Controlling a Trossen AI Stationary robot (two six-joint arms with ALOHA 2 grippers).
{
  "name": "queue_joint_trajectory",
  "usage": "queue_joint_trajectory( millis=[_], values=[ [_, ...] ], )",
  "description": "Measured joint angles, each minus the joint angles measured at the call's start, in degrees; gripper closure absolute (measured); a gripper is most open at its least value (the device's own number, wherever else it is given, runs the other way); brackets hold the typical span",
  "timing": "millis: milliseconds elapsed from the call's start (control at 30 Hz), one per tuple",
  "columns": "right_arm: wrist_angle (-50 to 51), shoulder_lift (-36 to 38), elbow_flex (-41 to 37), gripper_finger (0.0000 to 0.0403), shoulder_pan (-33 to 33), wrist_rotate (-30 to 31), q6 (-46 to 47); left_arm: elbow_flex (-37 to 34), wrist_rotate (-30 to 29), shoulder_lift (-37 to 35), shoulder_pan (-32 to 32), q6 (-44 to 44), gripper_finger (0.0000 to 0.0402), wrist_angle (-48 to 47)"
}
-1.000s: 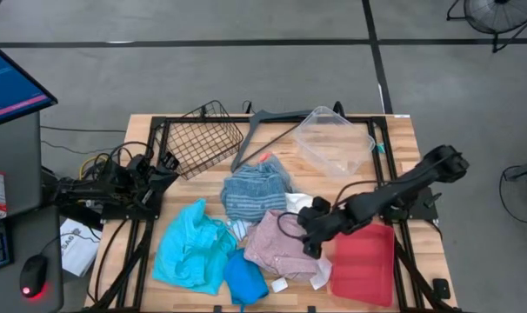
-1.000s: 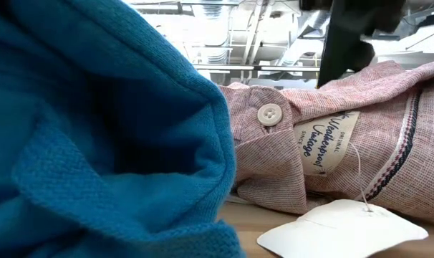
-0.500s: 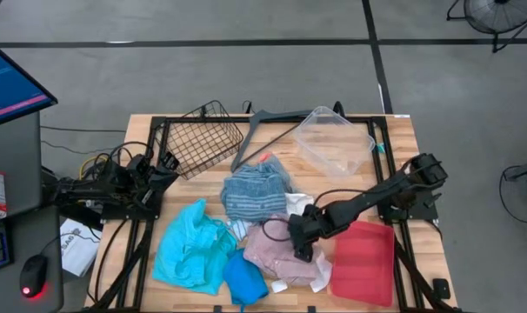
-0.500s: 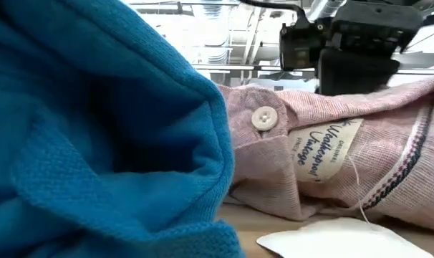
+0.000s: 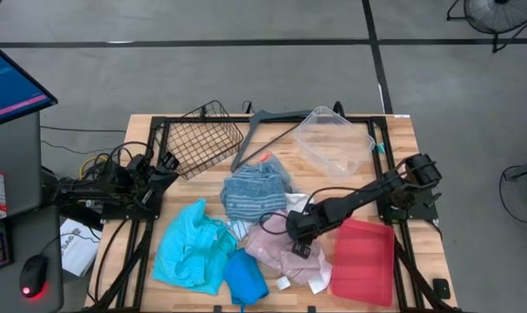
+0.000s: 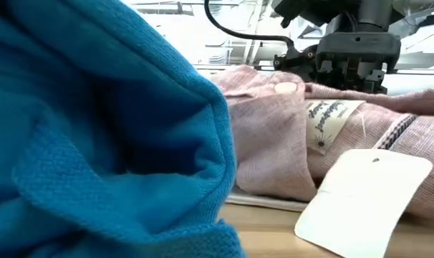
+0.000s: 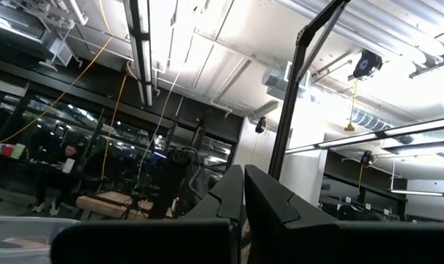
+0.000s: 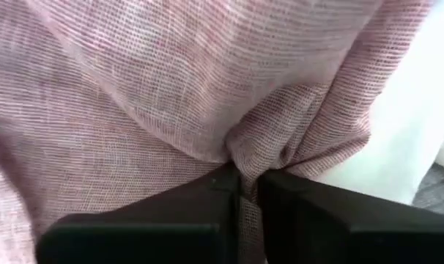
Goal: Pick & Place Cloths
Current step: Put the pink polo shirt into the wire basket
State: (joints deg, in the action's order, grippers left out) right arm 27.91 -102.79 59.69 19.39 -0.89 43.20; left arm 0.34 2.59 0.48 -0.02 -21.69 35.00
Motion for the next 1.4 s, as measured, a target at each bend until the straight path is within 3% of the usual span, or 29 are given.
queue_joint_trajectory(
  millis=[333, 500, 1200, 1400],
  values=[
    [-0.71, 12.82, -0.08, 0.0393, -4.54, 0.87, -5.28, -0.01, 0.17, 0.01, 0.00, 0.00, 0.0400, 0.01],
    [-0.62, 15.85, -0.04, 0.0393, -6.30, 1.33, -6.59, -0.01, 0.11, 0.01, 0.01, 0.00, 0.0400, 0.02],
    [-6.79, 6.94, 0.03, 0.0385, -3.77, -0.79, -4.89, -0.01, -0.90, 0.83, -0.01, -4.08, 0.0400, 7.55],
    [-6.97, 6.91, 0.03, 0.0391, -3.71, -0.79, -4.63, 5.27, -3.49, 7.03, -0.01, -9.46, 0.0400, 8.84]
  ],
)
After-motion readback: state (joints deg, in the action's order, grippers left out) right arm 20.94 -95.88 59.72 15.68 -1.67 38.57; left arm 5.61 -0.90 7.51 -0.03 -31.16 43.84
